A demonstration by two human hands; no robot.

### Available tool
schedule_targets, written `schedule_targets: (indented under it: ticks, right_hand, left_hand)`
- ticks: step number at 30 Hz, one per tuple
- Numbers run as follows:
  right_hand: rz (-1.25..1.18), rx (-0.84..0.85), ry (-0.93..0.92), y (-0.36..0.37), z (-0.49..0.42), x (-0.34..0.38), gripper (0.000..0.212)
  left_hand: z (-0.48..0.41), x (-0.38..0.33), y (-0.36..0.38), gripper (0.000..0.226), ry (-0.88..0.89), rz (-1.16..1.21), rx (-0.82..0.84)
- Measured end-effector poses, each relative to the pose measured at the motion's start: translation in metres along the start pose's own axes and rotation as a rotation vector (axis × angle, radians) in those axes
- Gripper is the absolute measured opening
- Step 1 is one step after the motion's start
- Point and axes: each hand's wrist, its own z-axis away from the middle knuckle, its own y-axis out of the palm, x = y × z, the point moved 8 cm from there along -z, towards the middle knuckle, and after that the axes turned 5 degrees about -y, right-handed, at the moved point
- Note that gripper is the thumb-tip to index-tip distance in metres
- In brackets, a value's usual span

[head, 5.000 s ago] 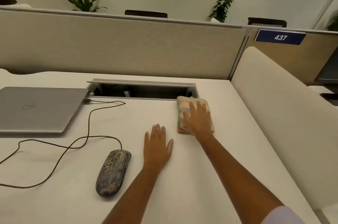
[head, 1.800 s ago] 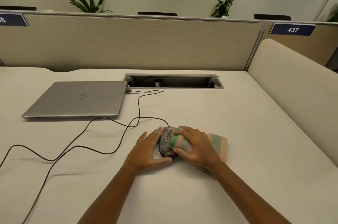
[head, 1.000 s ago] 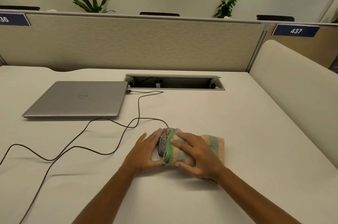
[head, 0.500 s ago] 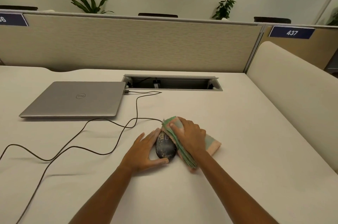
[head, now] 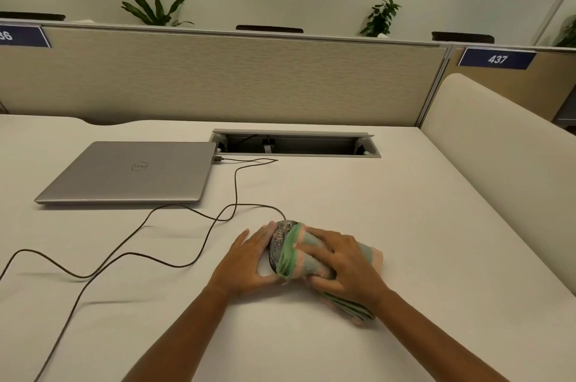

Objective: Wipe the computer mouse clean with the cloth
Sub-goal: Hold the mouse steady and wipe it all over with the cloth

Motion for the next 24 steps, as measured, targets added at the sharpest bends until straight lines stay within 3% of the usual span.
schedule_targets:
  ticks: [6,9,14,18,21,24]
  right_hand:
    - [-0.128,0.039,0.524,0.007,-0.027,-0.045,0.080]
    - [-0.102,0.080,0.595,0.015,-0.040,-0.054,0.072]
    - [-0.089,0.036,0.476,0.010,-0.031,-0.032,0.077]
    - [-0.140,-0.048,0.261,0.001,-0.007,-0.003,0.054]
    - [-0.095,0.010,0.099,0.001,0.011,0.010,0.053]
    - [-0.083,0.036,0.049,-0.003,0.016,0.010,0.054]
  left_hand:
    - [0.002,-0.004,-0.005,0.115,-0.021,0.029,-0.018]
    - [0.002,-0.003,-0.004,0.114,-0.024,0.040,-0.014]
    - [0.000,-0.002,-0.002,0.115,-0.024,0.034,-0.005]
    - [0.000,-0.002,-0.002,0.115,-0.018,0.034,0.002]
    - [0.000,0.000,0.001,0.115,-0.003,0.017,0.026]
    - [-0.001,0.001,0.001,0.116,0.001,0.008,0.037]
